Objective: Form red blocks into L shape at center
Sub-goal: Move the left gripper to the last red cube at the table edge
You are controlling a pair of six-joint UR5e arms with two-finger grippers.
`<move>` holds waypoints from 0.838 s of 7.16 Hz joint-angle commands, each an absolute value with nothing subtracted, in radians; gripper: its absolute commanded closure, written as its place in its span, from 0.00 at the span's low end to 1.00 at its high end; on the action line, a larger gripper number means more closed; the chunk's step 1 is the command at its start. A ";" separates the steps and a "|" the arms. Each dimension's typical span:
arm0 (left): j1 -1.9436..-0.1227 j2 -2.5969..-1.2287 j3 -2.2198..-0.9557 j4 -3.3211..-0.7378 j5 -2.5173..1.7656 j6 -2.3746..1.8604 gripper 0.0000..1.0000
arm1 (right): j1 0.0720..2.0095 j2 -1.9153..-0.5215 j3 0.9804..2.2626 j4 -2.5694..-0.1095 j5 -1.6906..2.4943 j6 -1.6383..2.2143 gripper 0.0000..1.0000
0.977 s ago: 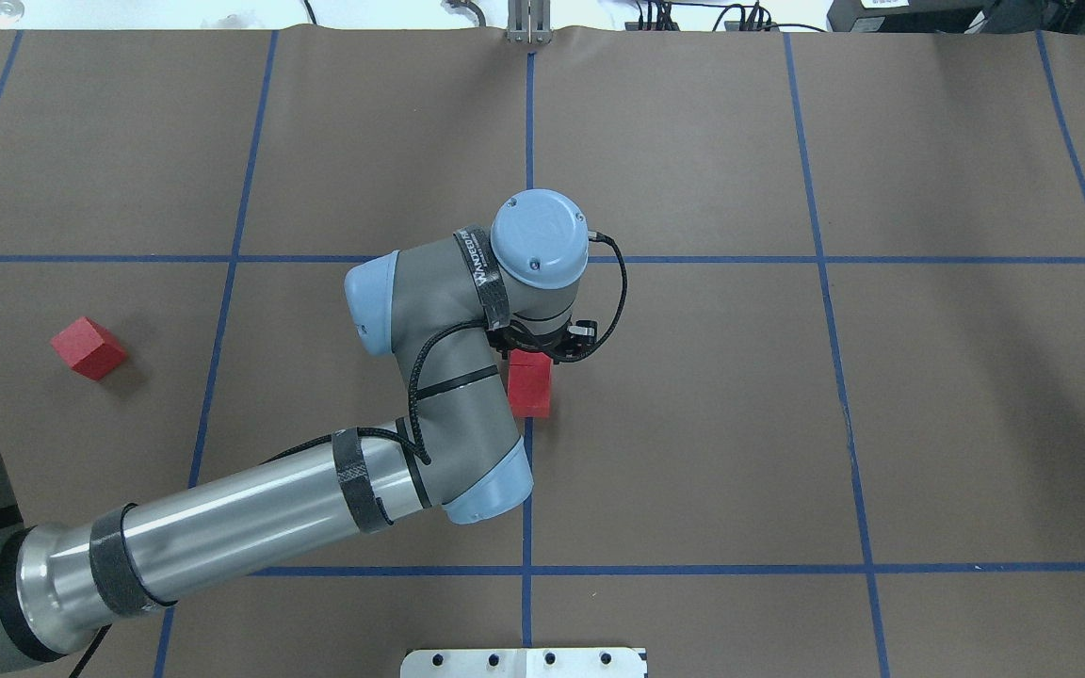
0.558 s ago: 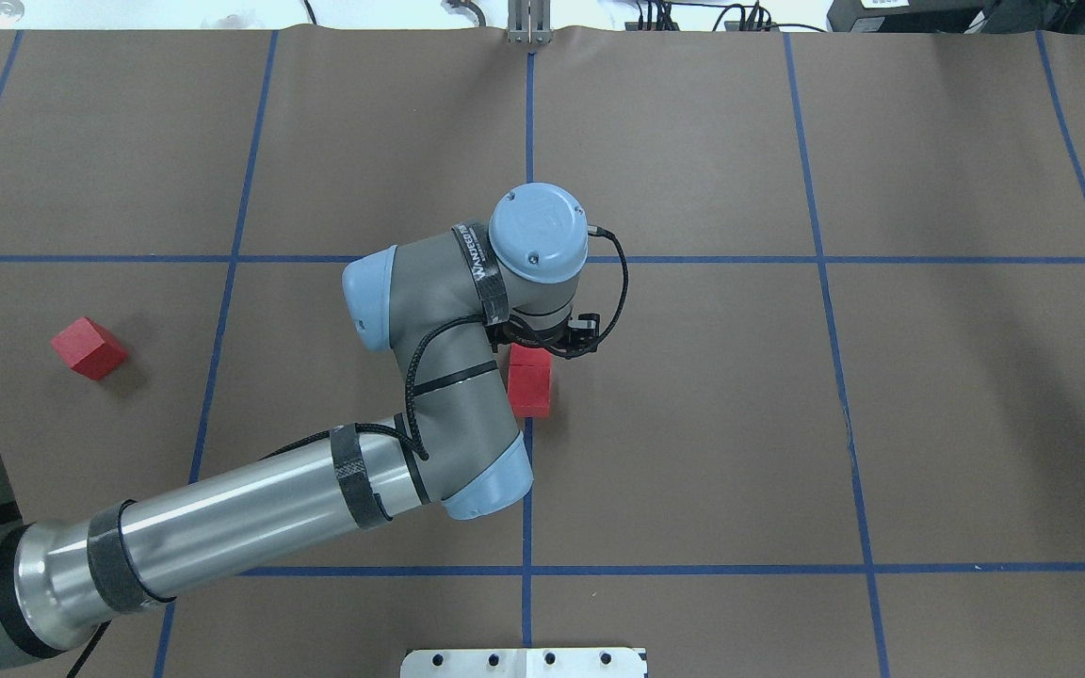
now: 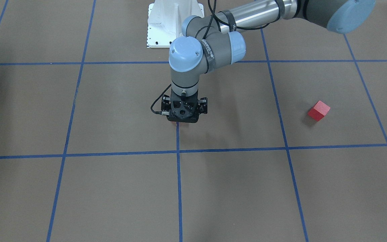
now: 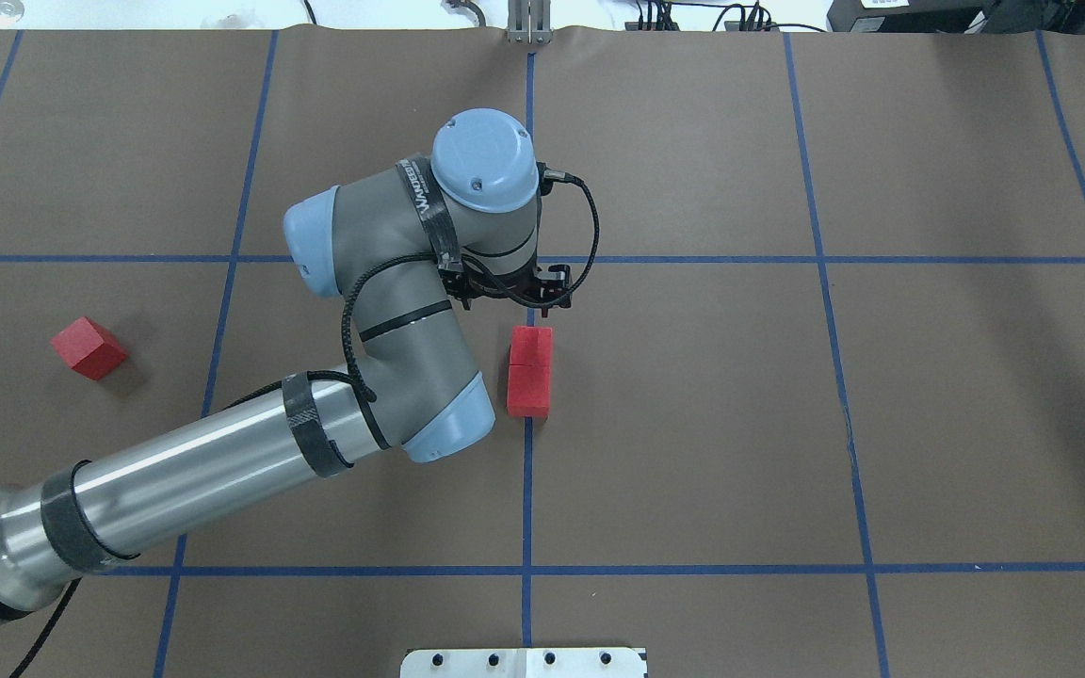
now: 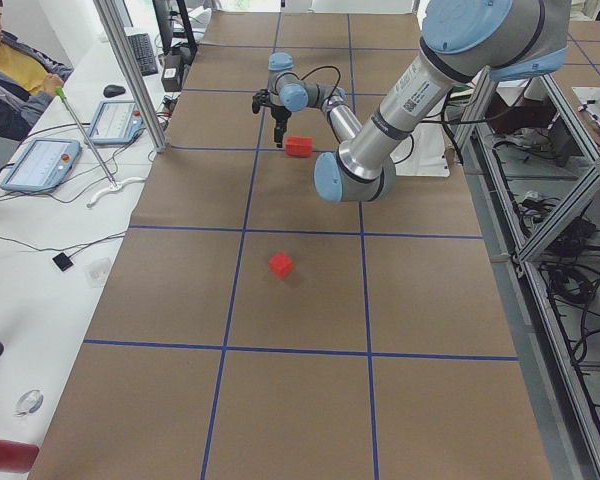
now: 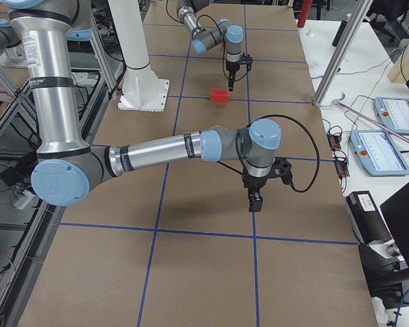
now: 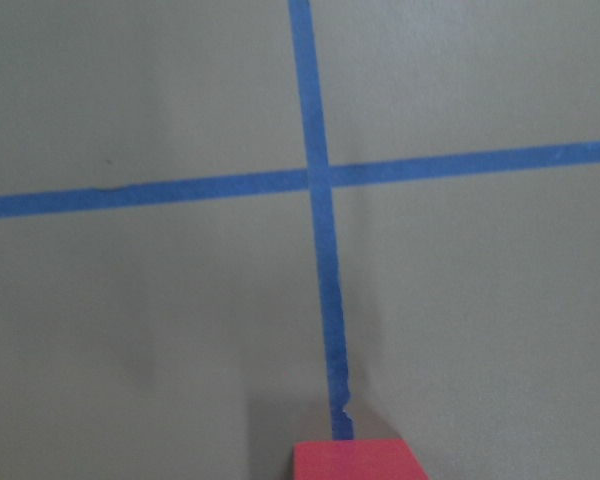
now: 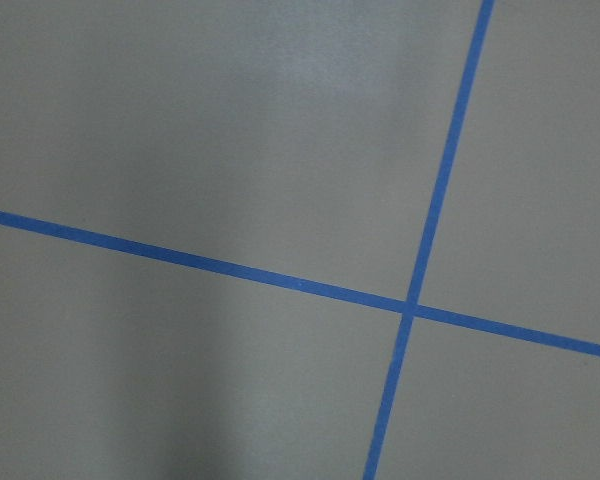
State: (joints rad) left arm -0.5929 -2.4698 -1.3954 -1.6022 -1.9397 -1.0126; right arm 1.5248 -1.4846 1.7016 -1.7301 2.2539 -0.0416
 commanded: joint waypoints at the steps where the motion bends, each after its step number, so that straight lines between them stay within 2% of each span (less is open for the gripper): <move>1: -0.668 -2.277 -1.558 -1.605 -1.983 -0.858 0.00 | 1.575 -1.577 1.703 -1.729 2.252 -0.048 0.00; 4: -0.834 -1.974 -1.696 -1.656 -2.089 -0.515 0.00 | 1.580 -1.614 1.701 -1.680 2.255 -0.032 0.00; 6: -0.909 -1.786 -1.695 -1.840 -2.097 -0.331 0.00 | 1.580 -1.614 1.703 -1.680 2.255 -0.032 0.00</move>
